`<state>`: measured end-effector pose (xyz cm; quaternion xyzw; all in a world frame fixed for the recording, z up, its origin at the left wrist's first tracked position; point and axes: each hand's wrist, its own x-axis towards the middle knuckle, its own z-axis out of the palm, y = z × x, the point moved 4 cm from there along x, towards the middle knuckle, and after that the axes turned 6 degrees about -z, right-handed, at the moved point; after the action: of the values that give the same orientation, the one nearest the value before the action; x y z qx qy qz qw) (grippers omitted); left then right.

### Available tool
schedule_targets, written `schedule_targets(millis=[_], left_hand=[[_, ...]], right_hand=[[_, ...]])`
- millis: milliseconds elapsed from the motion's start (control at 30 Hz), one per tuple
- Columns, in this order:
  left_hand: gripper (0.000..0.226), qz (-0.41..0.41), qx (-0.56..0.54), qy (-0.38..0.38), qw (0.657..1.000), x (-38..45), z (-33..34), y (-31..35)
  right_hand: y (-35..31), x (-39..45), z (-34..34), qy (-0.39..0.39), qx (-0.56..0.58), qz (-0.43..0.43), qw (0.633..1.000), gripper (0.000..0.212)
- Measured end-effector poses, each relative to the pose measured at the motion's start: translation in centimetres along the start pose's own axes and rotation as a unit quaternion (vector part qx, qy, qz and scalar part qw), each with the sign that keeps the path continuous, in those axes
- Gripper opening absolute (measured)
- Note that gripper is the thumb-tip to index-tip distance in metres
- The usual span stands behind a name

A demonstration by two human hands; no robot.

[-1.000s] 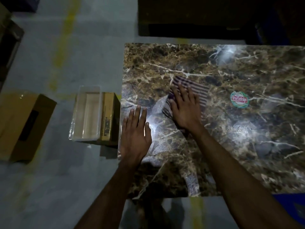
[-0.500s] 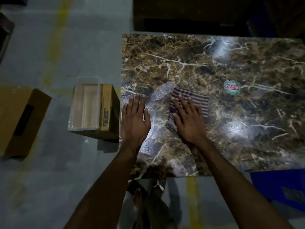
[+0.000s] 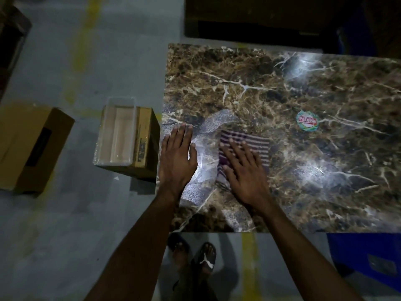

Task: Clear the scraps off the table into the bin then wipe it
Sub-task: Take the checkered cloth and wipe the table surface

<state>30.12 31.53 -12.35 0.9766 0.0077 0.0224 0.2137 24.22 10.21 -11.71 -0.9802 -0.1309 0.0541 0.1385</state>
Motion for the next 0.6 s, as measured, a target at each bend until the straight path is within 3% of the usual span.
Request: schedule_targets(millis=[200,400,600], left_hand=[[0.053,0.002,0.01,0.012,1.0,0.2,0.1,0.0],[0.053,0.0,-0.01,-0.001,1.0,0.2,0.0,0.0],[0.053,-0.005,-0.011,-0.004,1.0,0.6,-0.5,0.0]], right_hand=[[-0.2,6.5,-0.1,0.026,0.024,0.065,0.997,0.058],[-3.6,1.9,1.9,-0.02,-0.02,-0.052,0.998,0.059],[-3.0,0.5,1.3,-0.02,-0.029,-0.037,0.999,0.06]])
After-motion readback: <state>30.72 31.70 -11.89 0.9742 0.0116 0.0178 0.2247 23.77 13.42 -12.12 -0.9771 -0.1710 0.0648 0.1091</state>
